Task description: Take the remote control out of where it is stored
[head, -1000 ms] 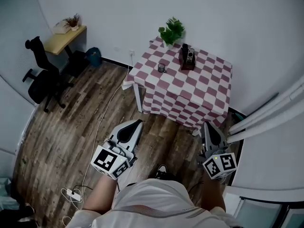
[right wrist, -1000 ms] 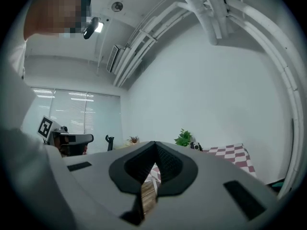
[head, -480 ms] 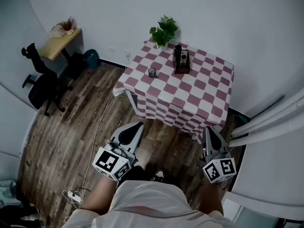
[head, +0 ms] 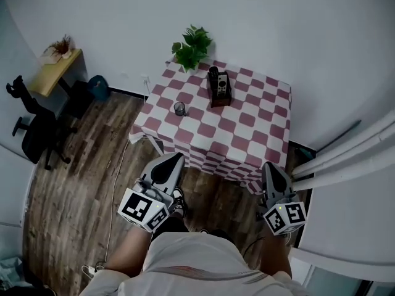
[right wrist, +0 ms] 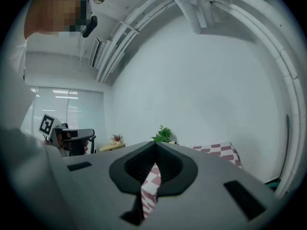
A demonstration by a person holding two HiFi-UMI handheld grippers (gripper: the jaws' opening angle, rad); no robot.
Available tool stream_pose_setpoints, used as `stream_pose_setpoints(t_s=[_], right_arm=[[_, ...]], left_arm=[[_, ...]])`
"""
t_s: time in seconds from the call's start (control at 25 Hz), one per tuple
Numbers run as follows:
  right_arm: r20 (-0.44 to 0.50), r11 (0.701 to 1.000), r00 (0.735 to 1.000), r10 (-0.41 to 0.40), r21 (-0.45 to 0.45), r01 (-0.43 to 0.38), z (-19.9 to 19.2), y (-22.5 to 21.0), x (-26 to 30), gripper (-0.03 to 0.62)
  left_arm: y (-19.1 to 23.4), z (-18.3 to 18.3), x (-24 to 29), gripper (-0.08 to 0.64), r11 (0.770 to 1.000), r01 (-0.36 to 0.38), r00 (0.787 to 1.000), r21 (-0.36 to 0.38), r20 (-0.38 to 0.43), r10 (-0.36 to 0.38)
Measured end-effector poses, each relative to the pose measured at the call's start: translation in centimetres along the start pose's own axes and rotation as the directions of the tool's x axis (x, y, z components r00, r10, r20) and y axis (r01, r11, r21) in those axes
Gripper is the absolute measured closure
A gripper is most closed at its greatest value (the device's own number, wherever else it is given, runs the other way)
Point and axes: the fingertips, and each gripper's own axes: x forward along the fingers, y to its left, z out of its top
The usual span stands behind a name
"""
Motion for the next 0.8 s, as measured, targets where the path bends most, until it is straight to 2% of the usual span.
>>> stream_pose_setpoints(t_s=[0.4, 0.56, 0.8], right_arm=[[-0.050, 0.999, 0.998, -0.045, -0.012, 0.045, 0.8, 1.2, 13.2, 0.577], [-0.076, 0.998, 0.996, -0.056, -0.044, 0.053, 1.1, 2.8, 18.7, 0.577], [-0.102, 0.993, 0.991, -0.088, -0.086, 0.079, 1.1, 3.3, 24.0, 0.577]], left_arm=[[12.3, 1.1, 5.9, 0.554, 0.999, 0.034, 0.999, -0.029, -0.017, -0.034], [17.5, 1.1, 7.3, 0.554, 0.998, 0.040, 0.999, -0.057, -0.015, -0.041], [21.9, 0.8, 9.3, 0.554, 0.995, 0.074, 0.997, -0.065, -0.017, -0.076]])
